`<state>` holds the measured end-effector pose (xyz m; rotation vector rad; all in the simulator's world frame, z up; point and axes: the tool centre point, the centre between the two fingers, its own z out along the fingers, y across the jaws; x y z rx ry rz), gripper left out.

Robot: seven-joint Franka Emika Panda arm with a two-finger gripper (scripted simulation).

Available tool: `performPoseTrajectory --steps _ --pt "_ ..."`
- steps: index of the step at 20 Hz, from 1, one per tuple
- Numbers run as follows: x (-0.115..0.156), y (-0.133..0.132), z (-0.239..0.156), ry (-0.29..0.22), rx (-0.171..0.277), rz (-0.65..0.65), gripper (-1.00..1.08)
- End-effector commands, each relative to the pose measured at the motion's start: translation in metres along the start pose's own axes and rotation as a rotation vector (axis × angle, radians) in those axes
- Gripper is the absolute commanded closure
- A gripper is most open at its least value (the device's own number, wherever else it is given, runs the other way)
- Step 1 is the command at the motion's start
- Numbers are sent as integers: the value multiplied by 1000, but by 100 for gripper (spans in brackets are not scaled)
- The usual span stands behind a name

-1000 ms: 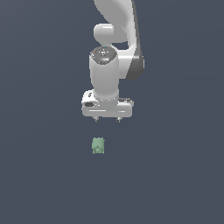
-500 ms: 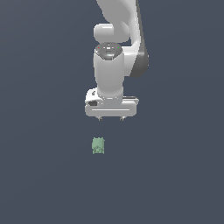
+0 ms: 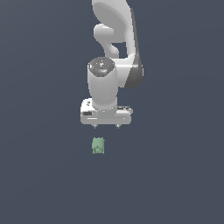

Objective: Pick up the object and move it to a goal position.

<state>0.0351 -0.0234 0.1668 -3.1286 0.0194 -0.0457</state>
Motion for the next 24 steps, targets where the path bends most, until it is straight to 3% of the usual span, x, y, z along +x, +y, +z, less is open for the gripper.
performPoseTrajectory --steps 1,12,24 --pt "8 9 14 -6 -2 1 -92" --pt "31 44 66 -26 -11 3 -92" --pt "32 49 83 -30 -13 4 -92"
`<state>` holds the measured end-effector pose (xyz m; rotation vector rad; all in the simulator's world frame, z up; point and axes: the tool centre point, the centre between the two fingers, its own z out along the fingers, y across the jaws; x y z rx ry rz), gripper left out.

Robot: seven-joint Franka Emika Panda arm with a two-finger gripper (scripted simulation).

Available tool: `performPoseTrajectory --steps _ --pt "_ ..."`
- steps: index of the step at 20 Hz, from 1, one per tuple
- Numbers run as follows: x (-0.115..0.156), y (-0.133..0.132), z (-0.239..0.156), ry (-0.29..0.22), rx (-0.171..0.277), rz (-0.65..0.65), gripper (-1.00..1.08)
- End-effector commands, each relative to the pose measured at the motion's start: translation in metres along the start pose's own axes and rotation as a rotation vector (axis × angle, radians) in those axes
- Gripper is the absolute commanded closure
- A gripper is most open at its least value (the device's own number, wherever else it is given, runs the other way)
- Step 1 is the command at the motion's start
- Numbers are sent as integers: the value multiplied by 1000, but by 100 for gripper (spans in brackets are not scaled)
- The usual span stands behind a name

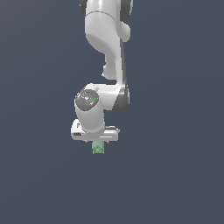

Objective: Pick up the object and move it to a goal position.

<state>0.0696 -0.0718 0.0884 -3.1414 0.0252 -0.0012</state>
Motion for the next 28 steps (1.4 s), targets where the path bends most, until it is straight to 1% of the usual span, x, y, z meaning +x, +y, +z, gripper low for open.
performPoseTrajectory --steps 1,7,13,14,28 --pt "-1 0 9 -1 0 0 -92" --pt "-1 0 40 -1 0 0 -92" --pt "0 0 46 -1 0 0 -92" --pt "0 0 46 -1 0 0 108" --pt "-1 0 42 -1 0 0 108"
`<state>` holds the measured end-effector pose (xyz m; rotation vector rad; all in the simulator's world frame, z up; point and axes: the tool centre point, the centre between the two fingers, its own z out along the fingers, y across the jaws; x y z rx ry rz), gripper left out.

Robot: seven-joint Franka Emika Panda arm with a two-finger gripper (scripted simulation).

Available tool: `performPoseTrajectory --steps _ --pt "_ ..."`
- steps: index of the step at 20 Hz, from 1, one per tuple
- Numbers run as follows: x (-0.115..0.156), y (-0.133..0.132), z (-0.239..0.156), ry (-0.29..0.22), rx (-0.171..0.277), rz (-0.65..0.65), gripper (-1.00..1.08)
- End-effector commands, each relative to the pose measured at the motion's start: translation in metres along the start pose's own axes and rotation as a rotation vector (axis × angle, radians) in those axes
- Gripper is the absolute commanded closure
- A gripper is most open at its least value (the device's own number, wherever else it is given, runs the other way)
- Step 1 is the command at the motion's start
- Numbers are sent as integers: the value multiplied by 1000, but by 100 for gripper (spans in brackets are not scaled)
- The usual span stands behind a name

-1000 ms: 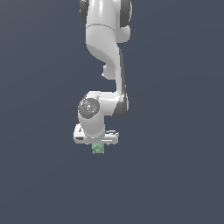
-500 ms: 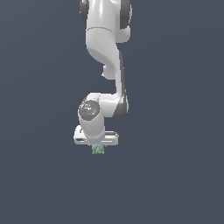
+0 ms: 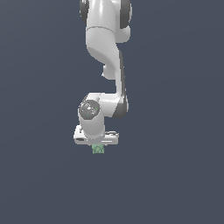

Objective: Pick up the object and move it to a goal position.

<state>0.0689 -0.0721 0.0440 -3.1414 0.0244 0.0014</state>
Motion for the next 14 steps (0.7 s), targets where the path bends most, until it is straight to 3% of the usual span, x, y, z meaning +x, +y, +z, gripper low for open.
performPoseTrajectory --steps 1,14 --pt "-1 0 -4 1 0 0 108" --pt "-30 -7 -65 1 0 0 108"
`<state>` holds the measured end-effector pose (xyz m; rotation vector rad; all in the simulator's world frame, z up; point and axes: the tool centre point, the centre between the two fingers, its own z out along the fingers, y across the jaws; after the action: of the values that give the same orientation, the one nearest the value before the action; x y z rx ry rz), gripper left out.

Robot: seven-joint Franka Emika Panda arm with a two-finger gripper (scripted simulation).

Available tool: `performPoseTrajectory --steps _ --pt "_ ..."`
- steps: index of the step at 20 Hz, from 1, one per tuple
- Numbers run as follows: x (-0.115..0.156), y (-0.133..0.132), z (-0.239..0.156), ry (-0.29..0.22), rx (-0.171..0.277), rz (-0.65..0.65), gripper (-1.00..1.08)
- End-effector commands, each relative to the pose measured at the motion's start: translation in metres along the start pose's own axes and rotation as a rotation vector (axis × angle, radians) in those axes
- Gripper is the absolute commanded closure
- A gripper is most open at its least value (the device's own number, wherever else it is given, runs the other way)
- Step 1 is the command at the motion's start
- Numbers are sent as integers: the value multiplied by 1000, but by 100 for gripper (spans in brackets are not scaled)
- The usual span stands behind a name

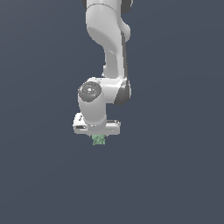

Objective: Pick up the object and move it to a goal position.

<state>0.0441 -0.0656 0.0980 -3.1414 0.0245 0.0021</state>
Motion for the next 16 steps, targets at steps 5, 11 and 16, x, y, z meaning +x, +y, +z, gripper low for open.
performPoseTrajectory --steps 5,11,16 --pt "-24 -6 -54 1 0 0 108" --pt "-49 -12 -108 1 0 0 108" --pt "-71 -18 -158 1 0 0 108"
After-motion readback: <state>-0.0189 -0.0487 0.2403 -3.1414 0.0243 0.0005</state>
